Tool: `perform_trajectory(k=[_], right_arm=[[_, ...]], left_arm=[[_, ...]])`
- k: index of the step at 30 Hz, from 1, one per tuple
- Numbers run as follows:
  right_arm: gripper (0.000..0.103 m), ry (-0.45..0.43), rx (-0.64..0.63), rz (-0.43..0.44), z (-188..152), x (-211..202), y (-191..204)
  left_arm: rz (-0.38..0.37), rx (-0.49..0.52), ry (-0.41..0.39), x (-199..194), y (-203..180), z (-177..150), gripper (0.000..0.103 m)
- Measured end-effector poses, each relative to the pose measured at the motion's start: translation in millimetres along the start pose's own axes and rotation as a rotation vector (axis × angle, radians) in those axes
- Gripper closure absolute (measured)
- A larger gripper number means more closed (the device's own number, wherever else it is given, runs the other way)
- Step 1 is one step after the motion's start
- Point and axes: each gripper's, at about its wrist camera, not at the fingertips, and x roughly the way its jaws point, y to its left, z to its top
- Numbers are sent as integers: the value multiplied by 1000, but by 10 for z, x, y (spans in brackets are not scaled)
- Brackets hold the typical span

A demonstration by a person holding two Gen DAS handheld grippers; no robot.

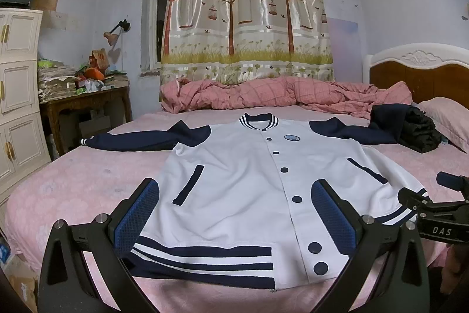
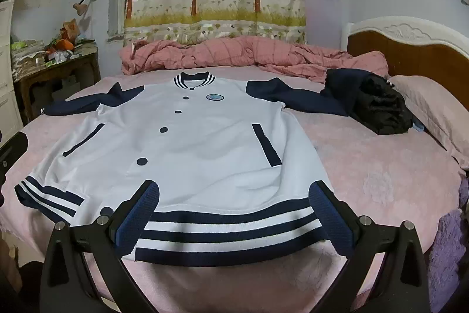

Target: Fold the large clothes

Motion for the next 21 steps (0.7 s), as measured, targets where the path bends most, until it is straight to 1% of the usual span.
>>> perform_trajectory(k=[2, 7, 11, 21], right_arm=[[0, 3, 11, 1, -11, 6, -10], [0, 22, 38, 7, -21, 35, -40], [0, 35, 59, 12, -29, 57, -74], [0, 63, 75, 3, -35, 87, -112]], left_arm=[[17, 0, 18, 41, -12, -2, 0], [28, -23, 67, 181, 88, -37, 0], [10, -40, 73, 197, 160, -63, 0], [2, -8, 57, 148, 103, -81, 0]])
